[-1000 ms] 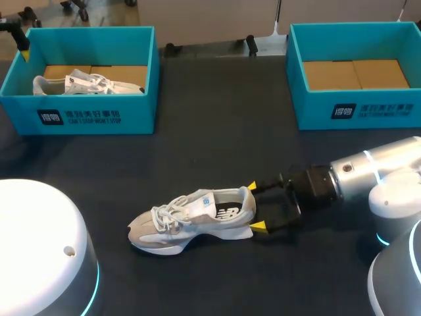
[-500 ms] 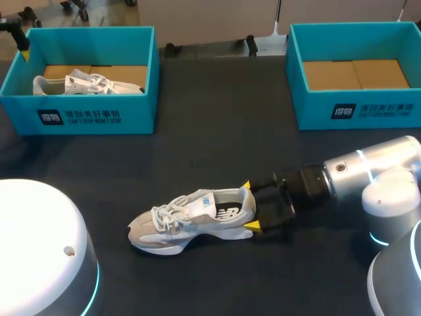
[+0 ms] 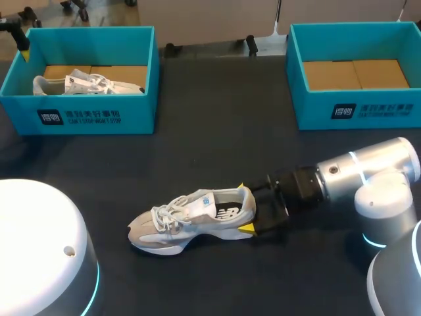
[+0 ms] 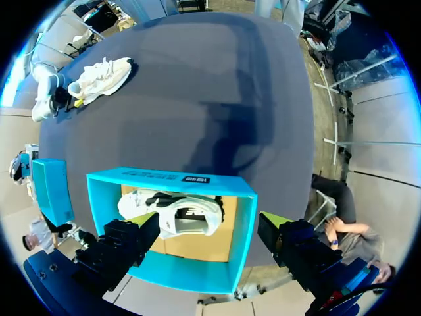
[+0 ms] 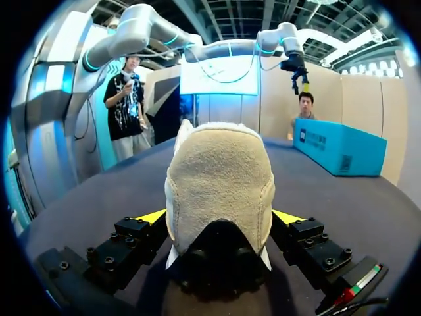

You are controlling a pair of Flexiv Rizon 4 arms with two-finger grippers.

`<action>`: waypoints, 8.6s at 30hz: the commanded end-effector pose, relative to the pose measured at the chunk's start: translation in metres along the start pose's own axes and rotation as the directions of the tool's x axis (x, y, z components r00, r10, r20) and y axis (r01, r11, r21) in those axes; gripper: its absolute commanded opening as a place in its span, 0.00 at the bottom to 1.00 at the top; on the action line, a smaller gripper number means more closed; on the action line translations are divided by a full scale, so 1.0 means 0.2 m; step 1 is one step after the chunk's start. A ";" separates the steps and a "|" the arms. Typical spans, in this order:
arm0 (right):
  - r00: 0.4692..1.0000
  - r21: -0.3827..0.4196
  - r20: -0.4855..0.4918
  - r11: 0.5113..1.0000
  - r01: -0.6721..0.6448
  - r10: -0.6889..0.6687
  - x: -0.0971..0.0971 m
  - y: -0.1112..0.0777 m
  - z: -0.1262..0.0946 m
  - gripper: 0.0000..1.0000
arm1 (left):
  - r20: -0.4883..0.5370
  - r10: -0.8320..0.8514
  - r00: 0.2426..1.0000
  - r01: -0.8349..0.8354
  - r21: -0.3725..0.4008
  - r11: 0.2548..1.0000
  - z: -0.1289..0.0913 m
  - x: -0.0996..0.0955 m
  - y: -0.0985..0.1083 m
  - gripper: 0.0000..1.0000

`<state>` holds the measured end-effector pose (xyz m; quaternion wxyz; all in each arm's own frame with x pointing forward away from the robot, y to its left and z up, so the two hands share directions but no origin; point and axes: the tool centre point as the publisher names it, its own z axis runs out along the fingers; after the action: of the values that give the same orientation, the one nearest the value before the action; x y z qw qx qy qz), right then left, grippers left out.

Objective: Take the shoe out of the shoebox, open the shoe tongue, remove and reinsert the insole, then place the shoe into the shoebox

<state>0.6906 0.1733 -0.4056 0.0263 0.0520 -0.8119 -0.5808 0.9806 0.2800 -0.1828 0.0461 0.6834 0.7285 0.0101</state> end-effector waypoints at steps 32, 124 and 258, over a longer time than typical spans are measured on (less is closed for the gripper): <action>0.999 -0.006 0.037 1.000 0.005 -0.005 0.00 -0.03 0.08 0.00 | -0.002 0.001 1.000 -0.001 -0.002 1.000 0.00 0.00 0.00 1.00; 0.988 0.040 0.154 0.999 -0.034 0.028 -0.02 -0.04 -0.03 0.00 | 0.057 0.260 0.964 -0.266 0.141 0.954 0.09 -1.45 -1.15 1.00; 0.988 0.040 0.154 0.999 -0.034 0.028 -0.02 -0.04 -0.03 0.00 | 0.074 -0.057 0.996 0.036 0.267 0.963 0.58 -1.66 -1.64 0.00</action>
<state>0.6963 0.1654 -0.4118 -0.0286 -0.0049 -0.8227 -0.5677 0.6888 -0.1045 -0.3089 -0.1121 0.6765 0.7269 -0.0372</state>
